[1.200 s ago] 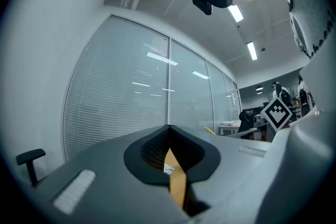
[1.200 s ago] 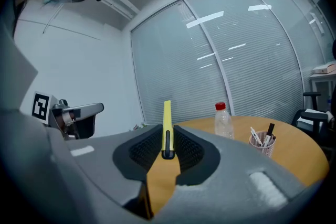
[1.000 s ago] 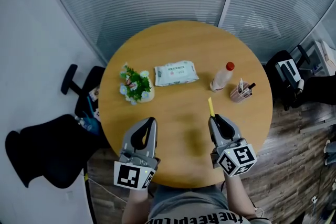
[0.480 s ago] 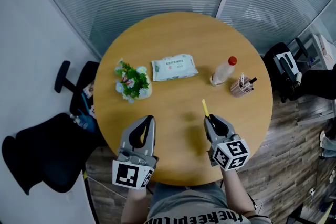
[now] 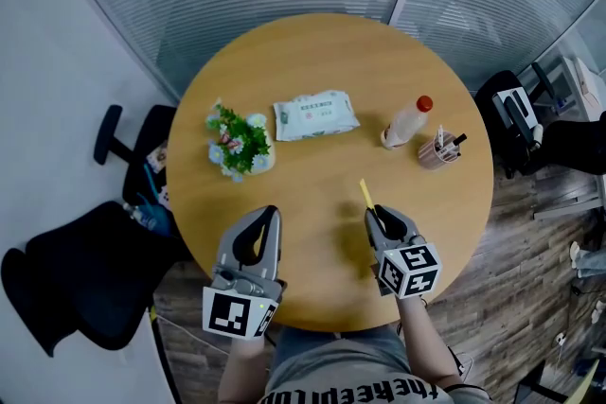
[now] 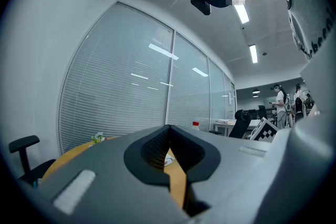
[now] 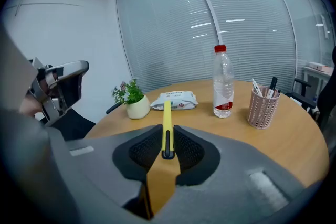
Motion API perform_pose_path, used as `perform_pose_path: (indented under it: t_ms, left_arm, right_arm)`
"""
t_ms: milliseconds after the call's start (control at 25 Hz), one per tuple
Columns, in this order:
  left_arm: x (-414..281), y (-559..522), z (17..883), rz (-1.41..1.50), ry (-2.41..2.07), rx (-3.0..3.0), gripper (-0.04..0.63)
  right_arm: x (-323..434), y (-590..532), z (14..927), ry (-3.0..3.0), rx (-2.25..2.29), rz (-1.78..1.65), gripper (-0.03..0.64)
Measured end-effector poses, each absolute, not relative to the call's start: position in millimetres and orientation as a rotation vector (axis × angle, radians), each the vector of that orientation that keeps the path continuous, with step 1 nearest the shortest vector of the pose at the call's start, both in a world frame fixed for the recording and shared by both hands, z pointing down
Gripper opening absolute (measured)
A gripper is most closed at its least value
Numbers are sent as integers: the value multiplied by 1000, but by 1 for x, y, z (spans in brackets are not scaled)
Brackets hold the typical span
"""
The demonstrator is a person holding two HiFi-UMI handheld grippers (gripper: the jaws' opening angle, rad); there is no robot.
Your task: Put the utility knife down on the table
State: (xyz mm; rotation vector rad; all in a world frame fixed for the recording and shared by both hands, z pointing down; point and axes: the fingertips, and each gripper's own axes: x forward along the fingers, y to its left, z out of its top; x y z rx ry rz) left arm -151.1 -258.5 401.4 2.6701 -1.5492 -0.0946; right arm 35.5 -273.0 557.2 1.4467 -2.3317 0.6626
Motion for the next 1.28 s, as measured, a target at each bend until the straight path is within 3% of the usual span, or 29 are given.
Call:
perform_pose_path:
  t_ms: [1280]
  left_arm:
    - [-168, -251, 411, -84, -1559, 2640, 12]
  right_arm:
    - [40, -272, 659, -2007, 1293, 723, 69]
